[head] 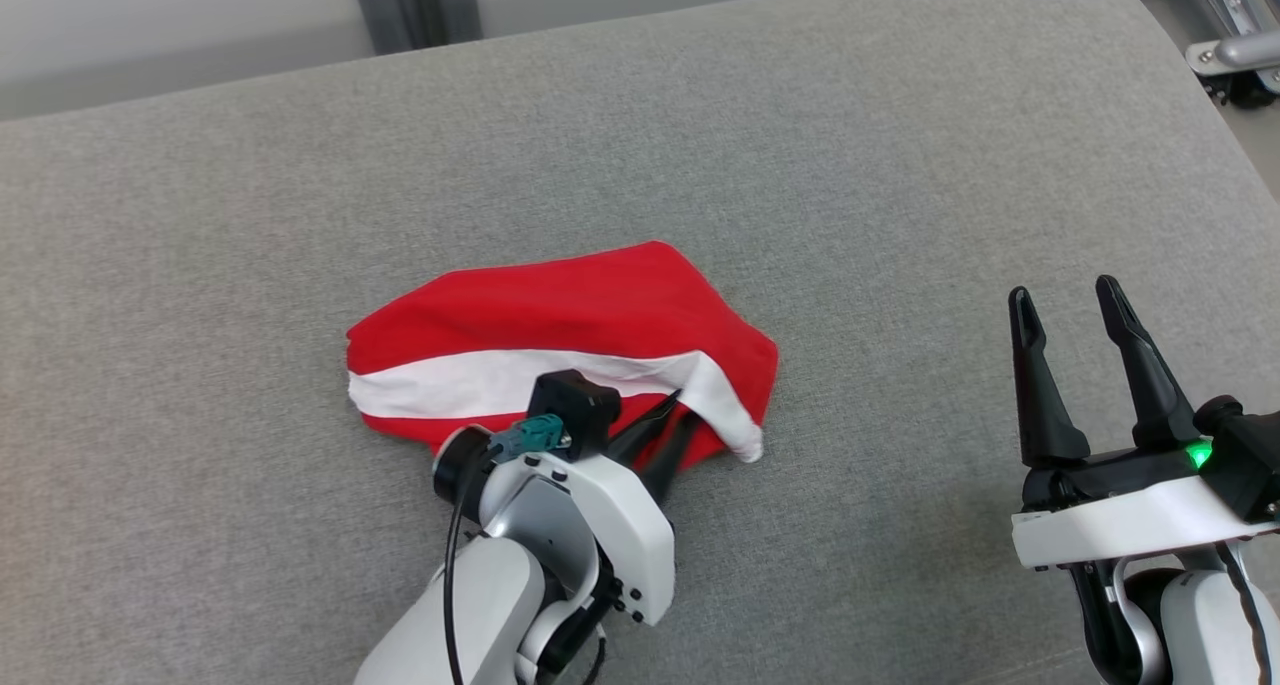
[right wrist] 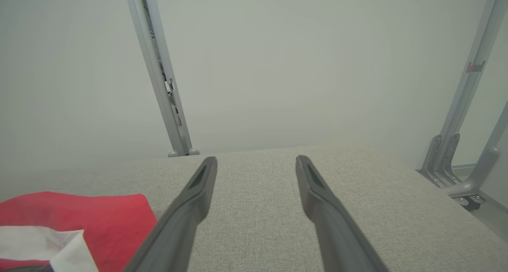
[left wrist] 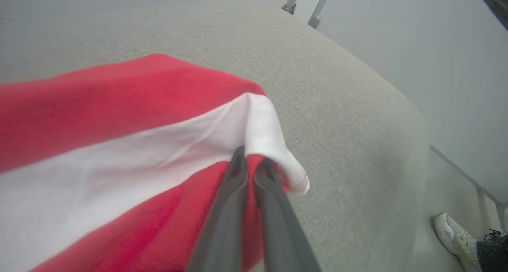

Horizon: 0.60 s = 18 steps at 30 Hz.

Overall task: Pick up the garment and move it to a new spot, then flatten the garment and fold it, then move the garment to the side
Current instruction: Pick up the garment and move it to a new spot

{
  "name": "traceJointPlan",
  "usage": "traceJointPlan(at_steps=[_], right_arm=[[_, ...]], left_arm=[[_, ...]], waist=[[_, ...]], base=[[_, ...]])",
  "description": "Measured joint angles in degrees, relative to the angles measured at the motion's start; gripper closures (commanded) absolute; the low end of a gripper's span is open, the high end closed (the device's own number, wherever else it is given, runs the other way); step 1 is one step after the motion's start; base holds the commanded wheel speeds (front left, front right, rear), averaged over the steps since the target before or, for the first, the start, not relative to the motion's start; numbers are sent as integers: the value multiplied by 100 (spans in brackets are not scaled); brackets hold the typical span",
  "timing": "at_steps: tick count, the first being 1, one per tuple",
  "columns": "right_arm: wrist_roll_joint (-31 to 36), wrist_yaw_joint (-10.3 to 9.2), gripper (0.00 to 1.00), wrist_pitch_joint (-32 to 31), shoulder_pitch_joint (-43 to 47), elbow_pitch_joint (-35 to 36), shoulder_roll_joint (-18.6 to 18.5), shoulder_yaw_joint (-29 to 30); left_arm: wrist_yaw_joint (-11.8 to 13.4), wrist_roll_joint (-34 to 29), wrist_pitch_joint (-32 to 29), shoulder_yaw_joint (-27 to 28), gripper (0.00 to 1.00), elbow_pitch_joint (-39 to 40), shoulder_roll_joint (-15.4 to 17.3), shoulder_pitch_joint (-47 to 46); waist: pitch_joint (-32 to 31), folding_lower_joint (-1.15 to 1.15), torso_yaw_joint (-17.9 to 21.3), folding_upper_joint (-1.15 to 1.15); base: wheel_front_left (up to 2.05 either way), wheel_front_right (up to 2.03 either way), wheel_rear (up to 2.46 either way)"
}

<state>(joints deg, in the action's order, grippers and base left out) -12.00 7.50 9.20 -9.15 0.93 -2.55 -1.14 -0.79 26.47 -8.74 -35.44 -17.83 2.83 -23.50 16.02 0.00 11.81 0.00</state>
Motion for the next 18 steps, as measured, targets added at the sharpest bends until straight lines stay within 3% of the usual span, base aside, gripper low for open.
traceJointPlan(at_steps=[4, 9, 18], right_arm=[[19, 0, 0, 5, 1, -101, -1, -1], [64, 0, 0, -34, 19, -197, -1, -54], [133, 0, 0, -147, 194, -210, 0, -58]], left_arm=[[-56, 474, 138, -238, 0, -102, -10, 2], [-54, 489, 279, -269, 0, -93, 93, 180], [617, 641, 1178, 676, 0, 760, 594, 811]], waist=[[-90, 0, -107, 0], [-324, 0, -283, 0], [-682, 0, -668, 0]], base=[[0, 0, 0], [0, 0, 0], [0, 0, 0]])
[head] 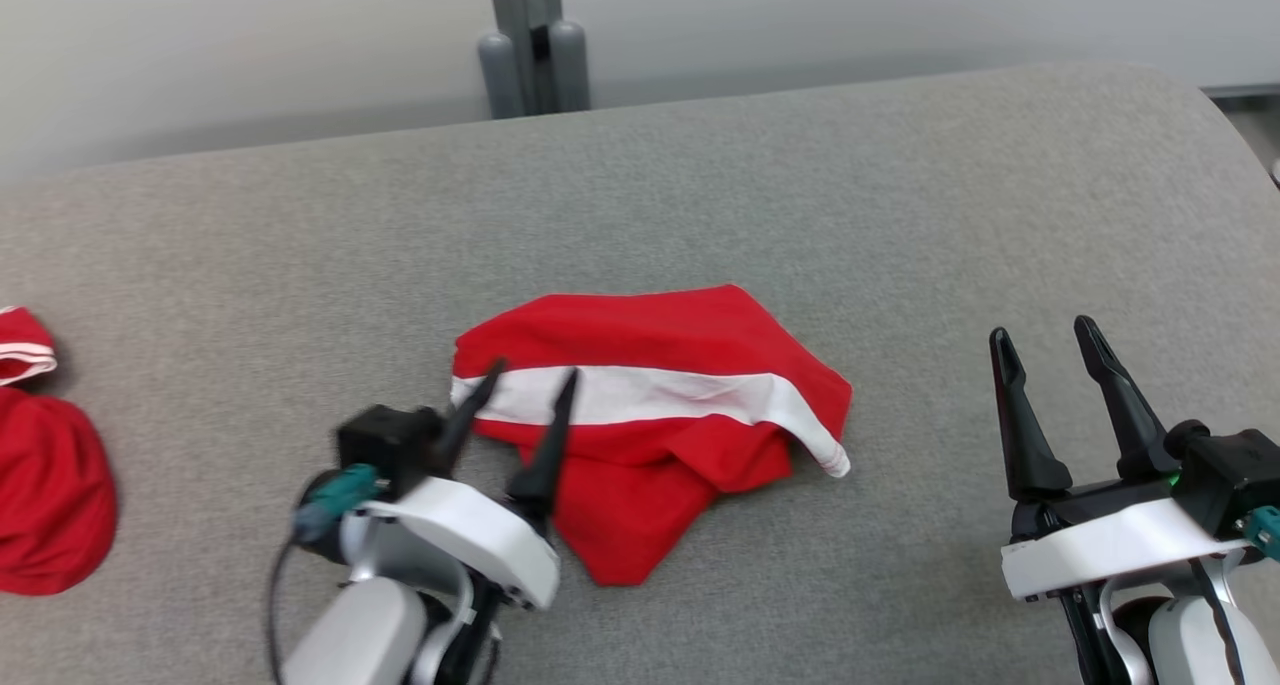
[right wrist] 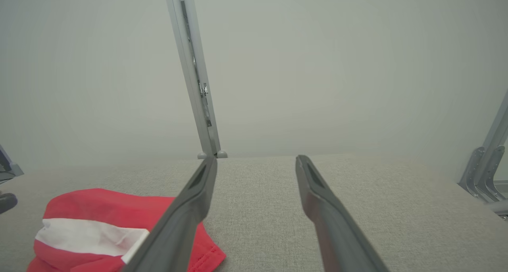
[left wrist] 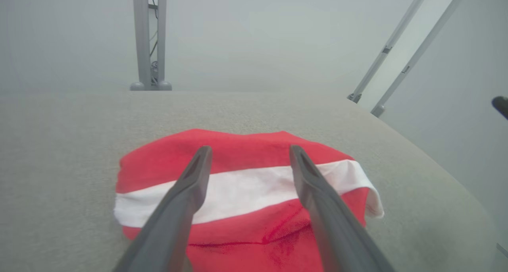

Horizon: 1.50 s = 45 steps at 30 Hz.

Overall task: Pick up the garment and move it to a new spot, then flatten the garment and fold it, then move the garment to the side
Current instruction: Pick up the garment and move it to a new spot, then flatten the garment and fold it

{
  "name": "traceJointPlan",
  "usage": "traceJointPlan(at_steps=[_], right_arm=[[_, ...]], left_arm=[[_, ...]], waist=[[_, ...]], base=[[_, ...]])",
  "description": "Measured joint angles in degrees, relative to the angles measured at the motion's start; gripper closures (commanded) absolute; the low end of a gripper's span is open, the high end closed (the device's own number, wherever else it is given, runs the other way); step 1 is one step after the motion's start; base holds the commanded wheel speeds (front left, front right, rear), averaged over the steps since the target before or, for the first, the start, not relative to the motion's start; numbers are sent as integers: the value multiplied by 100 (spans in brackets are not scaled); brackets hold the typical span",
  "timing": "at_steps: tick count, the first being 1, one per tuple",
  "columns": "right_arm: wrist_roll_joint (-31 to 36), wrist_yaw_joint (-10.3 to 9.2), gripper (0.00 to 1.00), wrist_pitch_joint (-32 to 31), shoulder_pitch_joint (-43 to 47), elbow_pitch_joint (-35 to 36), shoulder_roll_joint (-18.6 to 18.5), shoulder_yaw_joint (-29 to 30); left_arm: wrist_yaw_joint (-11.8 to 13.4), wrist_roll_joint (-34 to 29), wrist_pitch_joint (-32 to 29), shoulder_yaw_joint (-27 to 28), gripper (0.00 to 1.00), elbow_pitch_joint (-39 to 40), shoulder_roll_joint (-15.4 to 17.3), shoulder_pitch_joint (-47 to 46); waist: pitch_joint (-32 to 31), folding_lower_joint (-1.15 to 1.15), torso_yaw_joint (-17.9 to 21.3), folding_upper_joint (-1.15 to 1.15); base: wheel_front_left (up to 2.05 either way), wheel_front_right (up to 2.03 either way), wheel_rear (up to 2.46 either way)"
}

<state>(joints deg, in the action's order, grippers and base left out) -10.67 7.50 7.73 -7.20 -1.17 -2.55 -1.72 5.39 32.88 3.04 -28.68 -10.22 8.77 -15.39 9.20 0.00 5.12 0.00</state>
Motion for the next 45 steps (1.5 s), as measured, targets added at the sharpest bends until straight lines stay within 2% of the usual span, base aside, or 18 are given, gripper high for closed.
traceJointPlan(at_steps=[3, 7, 13, 17, 25, 33, 45], right_arm=[[12, 0, 0, -60, 69, 24, -1, 46], [20, 0, 0, -77, 75, 49, 0, 63], [23, 0, 0, -119, 88, 51, -1, 57], [41, 0, 0, -138, 177, 13, -2, 12], [46, 0, 0, -210, 457, -81, 0, -38], [9, 0, 0, -318, 862, 5, -1, -27], [-25, 0, 0, -447, 1098, 202, -1, -40]], left_arm=[[272, 21, 361, 410, 0, 260, 131, 60], [474, 18, 845, 881, 0, 510, 276, 73], [576, -4, 1120, 1458, 0, 639, 449, 64], [581, -207, 1163, 1649, 0, 714, 671, 276], [722, -623, 1091, 1613, 0, 950, 1091, 1074], [850, -553, 699, 1566, 0, 1273, 1220, 1695], [1039, -563, 335, 1515, 0, 1625, 1351, 1880]], waist=[[-104, 0, -151, 0], [-223, 0, -322, 0], [-347, 0, -473, 0], [-439, 0, -512, 0], [-665, 0, -562, 0], [-947, 0, -602, 0], [-1052, 0, -536, 0]], base=[[0, 0, 0], [0, 0, 0], [0, 0, 0], [0, 0, 0], [0, 0, 0], [0, 0, 0], [0, 0, 0]])
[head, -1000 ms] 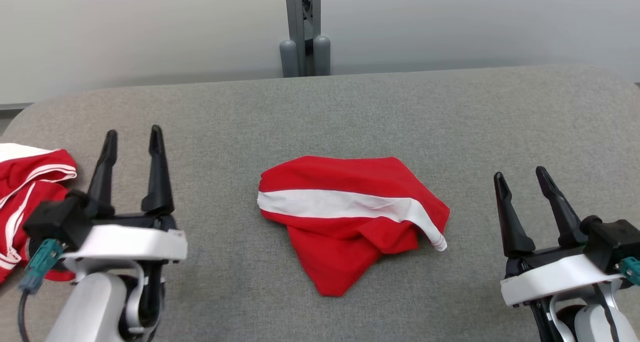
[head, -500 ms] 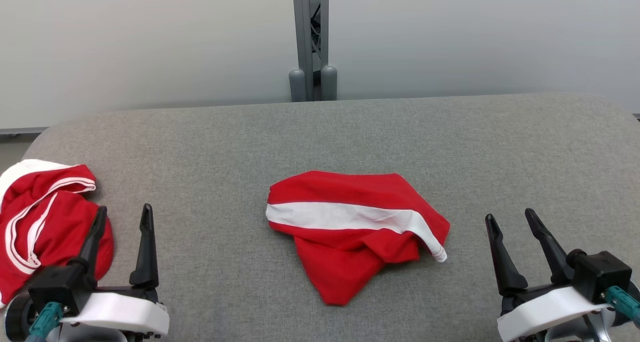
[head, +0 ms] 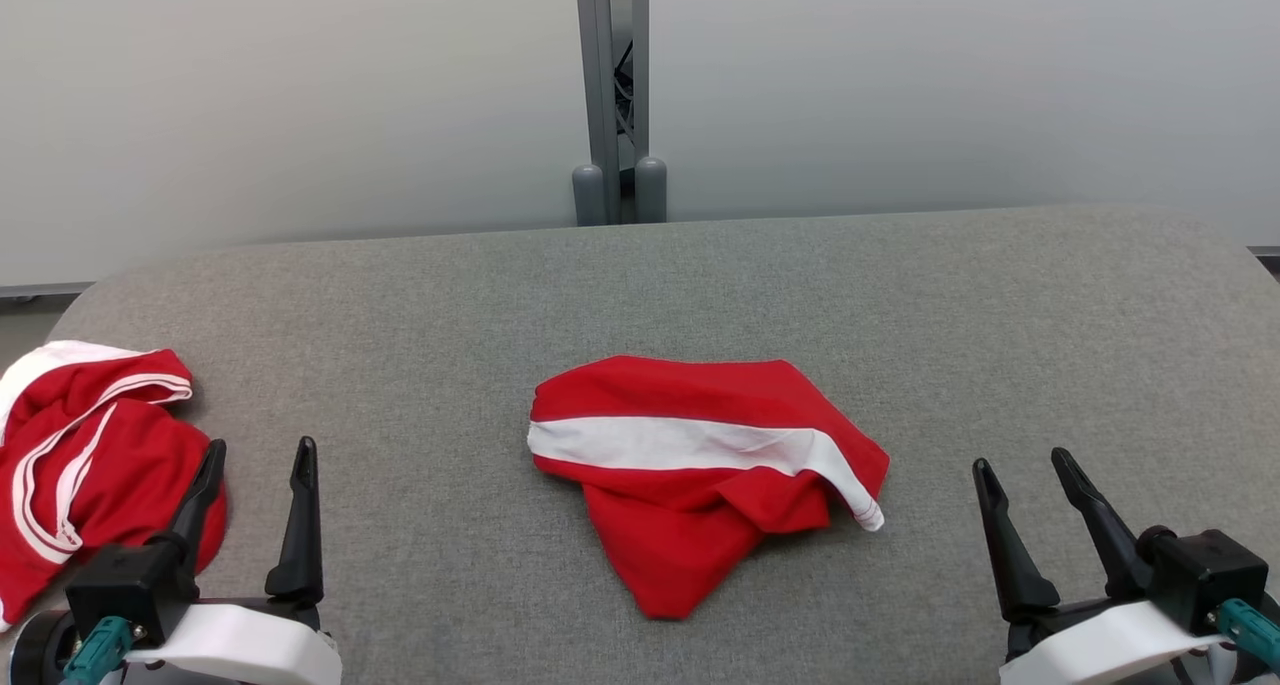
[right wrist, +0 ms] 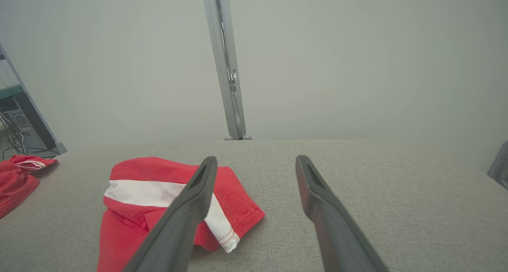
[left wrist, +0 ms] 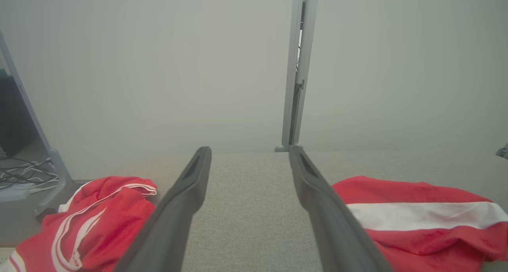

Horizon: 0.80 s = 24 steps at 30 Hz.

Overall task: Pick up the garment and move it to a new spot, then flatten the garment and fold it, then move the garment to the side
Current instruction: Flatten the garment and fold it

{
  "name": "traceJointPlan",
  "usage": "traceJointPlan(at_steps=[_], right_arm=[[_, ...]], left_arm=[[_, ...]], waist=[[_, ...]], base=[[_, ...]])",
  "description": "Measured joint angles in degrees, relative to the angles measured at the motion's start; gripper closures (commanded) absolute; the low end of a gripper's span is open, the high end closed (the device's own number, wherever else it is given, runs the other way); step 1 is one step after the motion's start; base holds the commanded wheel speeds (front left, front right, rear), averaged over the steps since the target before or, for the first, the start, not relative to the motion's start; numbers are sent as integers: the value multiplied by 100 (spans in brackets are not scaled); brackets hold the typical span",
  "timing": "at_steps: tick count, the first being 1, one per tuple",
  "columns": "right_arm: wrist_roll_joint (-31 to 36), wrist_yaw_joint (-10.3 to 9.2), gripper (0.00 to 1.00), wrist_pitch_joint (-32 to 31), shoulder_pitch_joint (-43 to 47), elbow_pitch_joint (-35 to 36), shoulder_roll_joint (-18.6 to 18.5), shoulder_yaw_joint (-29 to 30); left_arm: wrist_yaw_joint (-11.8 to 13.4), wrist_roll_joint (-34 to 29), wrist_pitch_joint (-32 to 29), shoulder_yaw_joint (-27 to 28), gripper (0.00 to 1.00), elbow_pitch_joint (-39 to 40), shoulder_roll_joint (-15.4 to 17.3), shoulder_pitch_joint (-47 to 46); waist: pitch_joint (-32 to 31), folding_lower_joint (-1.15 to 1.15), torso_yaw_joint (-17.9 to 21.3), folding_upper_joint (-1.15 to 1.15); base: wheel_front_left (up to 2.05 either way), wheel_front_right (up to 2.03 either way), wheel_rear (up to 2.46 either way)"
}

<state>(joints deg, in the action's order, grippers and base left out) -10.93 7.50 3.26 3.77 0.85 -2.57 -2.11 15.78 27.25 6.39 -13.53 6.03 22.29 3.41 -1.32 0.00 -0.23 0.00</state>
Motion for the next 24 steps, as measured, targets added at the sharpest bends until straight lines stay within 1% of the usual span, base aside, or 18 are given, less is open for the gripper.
traceJointPlan(at_steps=[6, 10, 12, 15, 19, 24], right_arm=[[15, 0, 0, -26, -13, 45, 0, -4], [21, 0, 0, -45, -34, 62, 0, -10], [20, 0, 0, -71, -53, 60, 0, -29], [-32, 0, 0, -159, -78, 38, 0, -85], [-148, 0, 0, -397, -82, -71, 0, -231], [-256, 0, 0, -704, -130, -314, 0, -450]], left_arm=[[-18, 9, -36, -42, 0, -22, 12, -5], [-77, 38, -124, -123, 0, -87, 13, -53], [-156, 79, -227, -203, 0, -124, 4, -93], [-345, 209, -597, -419, 0, -233, -5, -205], [-694, 519, -1193, -727, 0, -423, -65, -458], [-1056, 770, -1589, -954, 0, -782, -186, -929]], waist=[[34, 0, 7, 0], [61, 0, -3, 0], [78, 0, -1, 0], [116, 0, 8, 0], [249, 0, 37, 0], [497, 0, 115, 0]], base=[[0, 0, 0], [0, 0, 0], [0, 0, 0], [0, 0, 0], [0, 0, 0], [0, 0, 0]])
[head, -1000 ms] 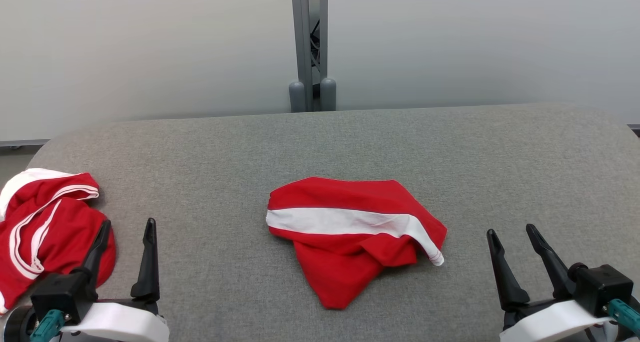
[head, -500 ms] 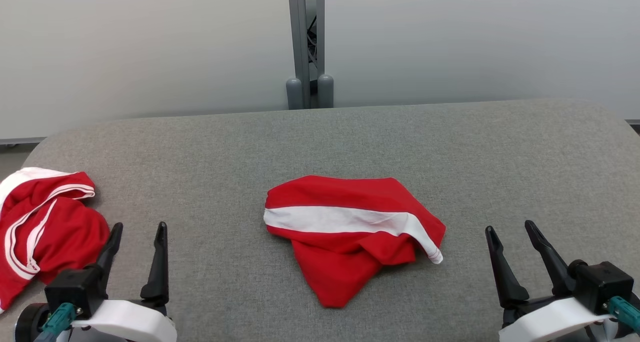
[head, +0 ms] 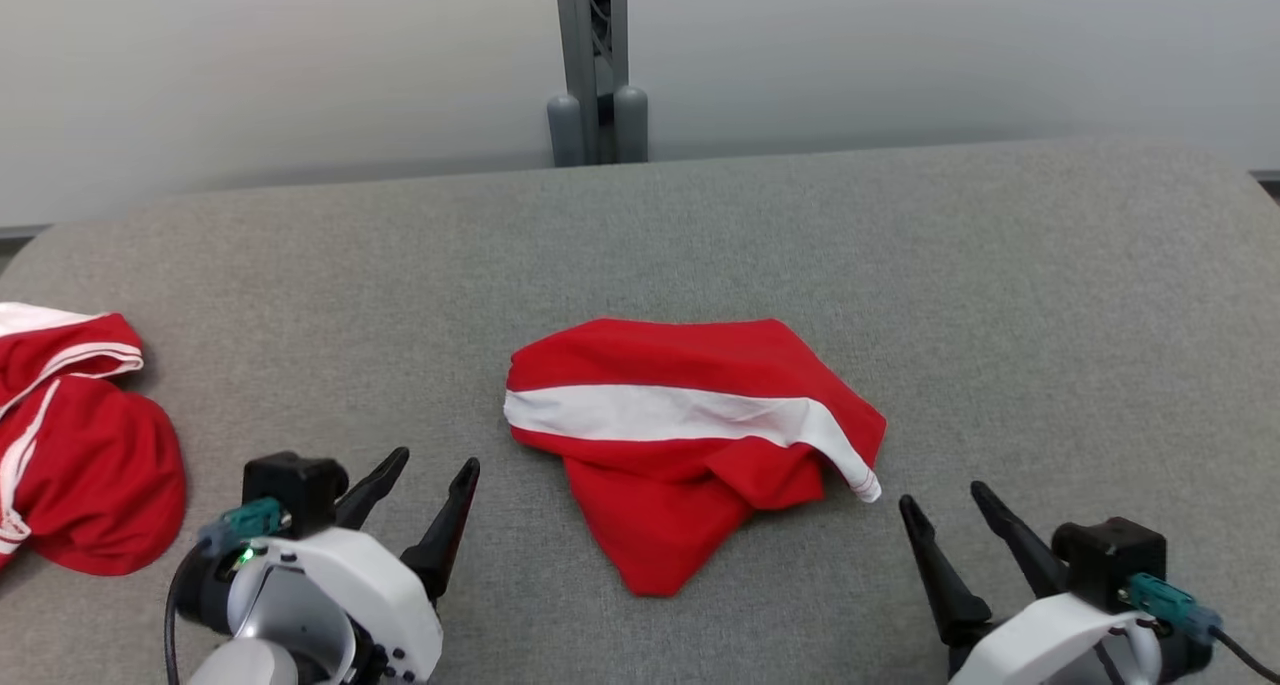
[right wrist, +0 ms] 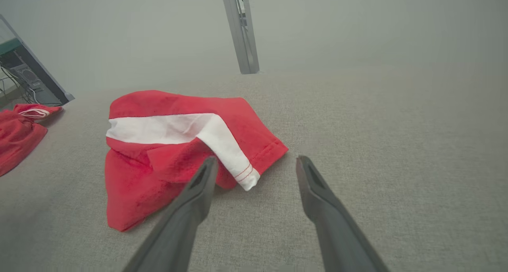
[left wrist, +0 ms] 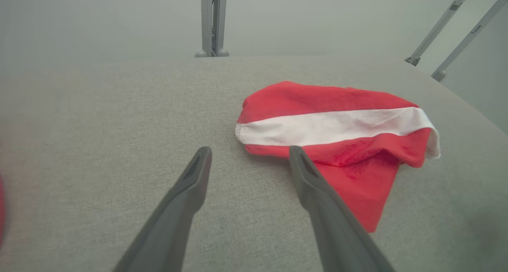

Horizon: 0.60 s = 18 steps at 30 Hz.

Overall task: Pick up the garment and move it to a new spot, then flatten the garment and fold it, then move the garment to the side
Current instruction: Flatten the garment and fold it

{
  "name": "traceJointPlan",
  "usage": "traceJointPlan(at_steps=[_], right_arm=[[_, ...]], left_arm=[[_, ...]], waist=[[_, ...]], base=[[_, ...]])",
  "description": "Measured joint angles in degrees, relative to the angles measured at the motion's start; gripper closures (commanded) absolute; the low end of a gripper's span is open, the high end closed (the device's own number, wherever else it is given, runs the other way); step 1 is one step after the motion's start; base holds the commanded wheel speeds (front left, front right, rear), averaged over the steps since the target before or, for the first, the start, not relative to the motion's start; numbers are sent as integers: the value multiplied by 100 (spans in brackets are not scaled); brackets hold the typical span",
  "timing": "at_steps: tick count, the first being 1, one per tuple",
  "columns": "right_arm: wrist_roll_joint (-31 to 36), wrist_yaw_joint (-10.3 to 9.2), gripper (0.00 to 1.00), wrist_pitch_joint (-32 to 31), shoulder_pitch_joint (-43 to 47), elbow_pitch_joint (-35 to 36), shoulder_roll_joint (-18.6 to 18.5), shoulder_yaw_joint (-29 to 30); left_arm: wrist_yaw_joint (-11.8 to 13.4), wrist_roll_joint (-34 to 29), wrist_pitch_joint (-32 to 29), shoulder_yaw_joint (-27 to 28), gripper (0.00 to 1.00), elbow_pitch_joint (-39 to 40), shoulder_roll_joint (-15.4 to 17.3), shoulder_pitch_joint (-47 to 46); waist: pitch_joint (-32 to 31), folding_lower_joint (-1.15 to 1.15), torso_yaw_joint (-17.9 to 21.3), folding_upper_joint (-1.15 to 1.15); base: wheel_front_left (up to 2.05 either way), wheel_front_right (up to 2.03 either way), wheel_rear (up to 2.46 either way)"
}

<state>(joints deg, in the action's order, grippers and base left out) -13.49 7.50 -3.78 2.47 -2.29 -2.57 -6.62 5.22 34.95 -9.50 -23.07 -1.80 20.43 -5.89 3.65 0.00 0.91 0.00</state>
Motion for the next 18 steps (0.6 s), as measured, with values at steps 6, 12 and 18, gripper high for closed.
traceJointPlan(at_steps=[6, 12, 18], right_arm=[[-123, 0, 0, -45, -330, -459, -1, -238], [-166, 0, 0, 190, -901, -1057, 0, -441], [-202, 0, 0, 390, -1267, -1347, 1, -677]], left_arm=[[-393, 238, -177, -120, 0, -584, -176, -588], [-730, 371, -297, -174, 0, -1165, -277, -1300], [-927, 460, -391, -213, 0, -1621, -312, -1701]], waist=[[360, 0, 111, 0], [815, 0, 179, 0], [1127, 0, 210, 0]], base=[[0, 0, 0], [0, 0, 0], [0, 0, 0]])
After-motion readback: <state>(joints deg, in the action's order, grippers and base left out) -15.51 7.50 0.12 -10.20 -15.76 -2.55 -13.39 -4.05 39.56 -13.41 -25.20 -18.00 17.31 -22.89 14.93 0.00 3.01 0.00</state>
